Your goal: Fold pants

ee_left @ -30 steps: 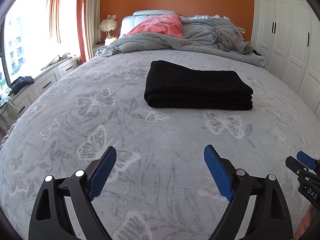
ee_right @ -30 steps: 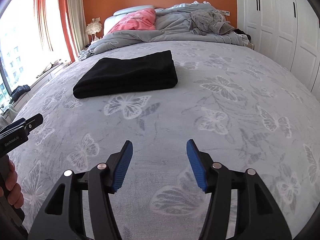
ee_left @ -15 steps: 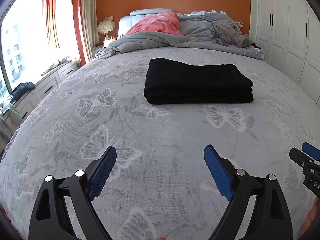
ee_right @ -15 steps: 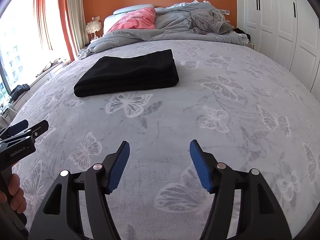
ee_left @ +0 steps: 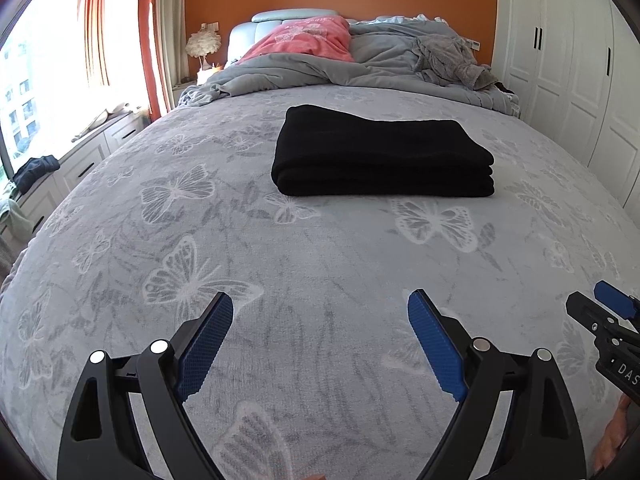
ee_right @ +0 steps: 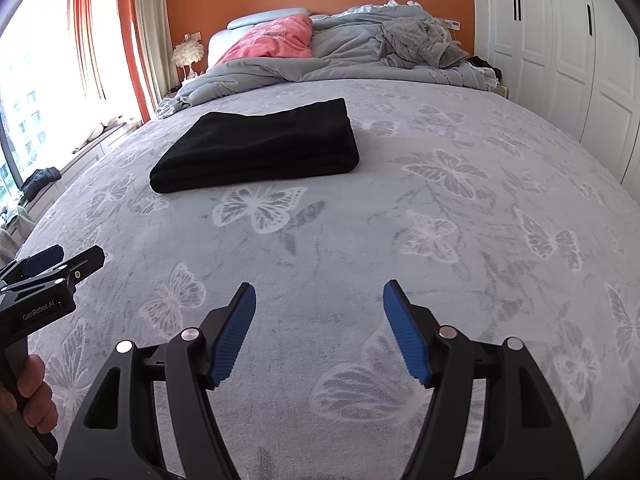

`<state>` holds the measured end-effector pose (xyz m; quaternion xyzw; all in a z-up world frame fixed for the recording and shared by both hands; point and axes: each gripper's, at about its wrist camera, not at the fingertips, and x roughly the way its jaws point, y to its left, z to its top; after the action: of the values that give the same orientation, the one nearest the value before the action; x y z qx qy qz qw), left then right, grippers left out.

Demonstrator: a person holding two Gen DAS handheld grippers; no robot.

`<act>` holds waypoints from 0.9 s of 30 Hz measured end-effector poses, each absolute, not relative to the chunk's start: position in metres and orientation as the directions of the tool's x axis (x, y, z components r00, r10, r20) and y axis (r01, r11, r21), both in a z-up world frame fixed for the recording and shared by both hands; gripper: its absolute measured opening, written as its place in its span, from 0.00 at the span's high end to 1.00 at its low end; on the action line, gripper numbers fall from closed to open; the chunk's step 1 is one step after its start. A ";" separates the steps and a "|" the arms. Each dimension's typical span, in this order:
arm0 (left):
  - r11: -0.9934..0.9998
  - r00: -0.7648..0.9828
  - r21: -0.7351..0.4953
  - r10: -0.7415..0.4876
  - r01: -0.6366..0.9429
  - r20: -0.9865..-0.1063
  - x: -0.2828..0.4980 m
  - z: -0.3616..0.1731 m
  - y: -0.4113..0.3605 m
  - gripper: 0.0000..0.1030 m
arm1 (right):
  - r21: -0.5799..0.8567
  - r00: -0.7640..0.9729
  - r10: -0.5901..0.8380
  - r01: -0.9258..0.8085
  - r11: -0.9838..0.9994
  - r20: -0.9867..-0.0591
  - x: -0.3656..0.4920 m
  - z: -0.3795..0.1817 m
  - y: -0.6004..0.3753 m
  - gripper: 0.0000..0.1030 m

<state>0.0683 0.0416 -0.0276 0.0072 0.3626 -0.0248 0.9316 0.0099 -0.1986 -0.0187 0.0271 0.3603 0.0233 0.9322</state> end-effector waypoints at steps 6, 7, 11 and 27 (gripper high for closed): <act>0.998 0.736 -0.001 -0.046 0.060 -0.676 0.068 -0.027 0.040 0.16 | 0.064 0.738 0.062 -0.026 0.998 -0.671 0.009 -0.019 -0.197 0.38; 0.998 0.736 -0.002 -0.048 0.062 -0.676 0.068 -0.027 0.040 0.16 | 0.063 0.738 0.063 -0.027 0.998 -0.672 0.009 -0.019 -0.196 0.38; 0.997 0.732 -0.010 -0.062 0.076 -0.678 0.068 -0.027 0.040 0.16 | 0.061 0.734 0.065 -0.032 0.998 -0.676 0.008 -0.020 -0.194 0.38; 0.997 0.782 0.064 0.000 0.051 -0.623 0.054 -0.029 0.030 0.16 | 0.056 0.735 0.065 -0.037 0.998 -0.675 0.006 -0.021 -0.192 0.36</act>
<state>0.0538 0.0298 -0.0291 0.0384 0.3297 -0.0135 0.9432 0.0055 -0.1918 -0.0215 0.0192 0.3630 0.0272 0.9312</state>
